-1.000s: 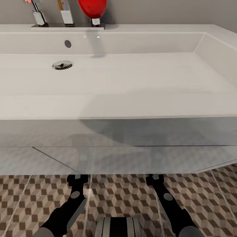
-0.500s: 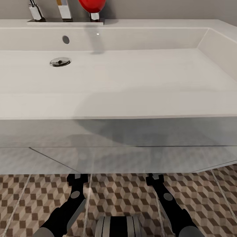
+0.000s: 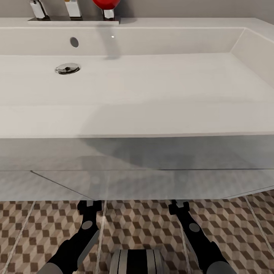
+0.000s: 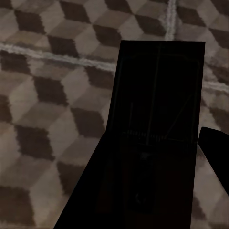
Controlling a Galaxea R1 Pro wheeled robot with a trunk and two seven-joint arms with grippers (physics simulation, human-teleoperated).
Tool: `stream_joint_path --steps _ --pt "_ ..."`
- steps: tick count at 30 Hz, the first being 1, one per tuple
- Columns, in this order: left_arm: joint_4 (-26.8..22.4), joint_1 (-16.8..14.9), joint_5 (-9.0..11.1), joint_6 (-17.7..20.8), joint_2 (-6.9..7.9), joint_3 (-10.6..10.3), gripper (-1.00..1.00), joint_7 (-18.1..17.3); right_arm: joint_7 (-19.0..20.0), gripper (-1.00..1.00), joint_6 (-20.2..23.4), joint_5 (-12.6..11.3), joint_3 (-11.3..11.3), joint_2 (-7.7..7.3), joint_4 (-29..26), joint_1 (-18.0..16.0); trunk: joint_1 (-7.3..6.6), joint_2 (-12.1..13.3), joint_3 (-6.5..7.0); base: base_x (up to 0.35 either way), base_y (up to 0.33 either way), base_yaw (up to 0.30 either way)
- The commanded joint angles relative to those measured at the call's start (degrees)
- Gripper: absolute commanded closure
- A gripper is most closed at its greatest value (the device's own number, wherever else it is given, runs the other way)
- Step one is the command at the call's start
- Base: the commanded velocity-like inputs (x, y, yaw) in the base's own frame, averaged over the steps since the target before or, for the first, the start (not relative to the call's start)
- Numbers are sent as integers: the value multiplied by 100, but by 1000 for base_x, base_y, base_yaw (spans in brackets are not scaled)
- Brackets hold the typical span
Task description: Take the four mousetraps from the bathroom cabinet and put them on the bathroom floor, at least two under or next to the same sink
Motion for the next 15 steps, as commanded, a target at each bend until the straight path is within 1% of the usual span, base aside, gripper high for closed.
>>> stream_joint_path --steps 1,6,12,14,15 --pt "-1 -6 44 -33 8 -38 100 52 25 100 -20 36 -28 6 2 -2 -1 -1 -3 0 0 0" --pt "-5 -6 52 -40 -3 -43 100 53 55 100 -20 36 -27 6 2 -2 -1 -1 -3 0 0 0" --pt "-10 -6 49 -34 -13 -47 100 77 271 100 -26 39 -72 6 -1 -2 -1 -1 -3 0 0 0" --pt "-10 -6 47 -33 -14 -47 100 81 355 100 -27 -12 -80 6 -4 -2 -1 -1 -3 0 0 0" --pt "-9 -6 46 -23 -18 -47 100 77 414 100 -28 -86 -81 4 -5 -2 -1 -1 -3 0 0 0"
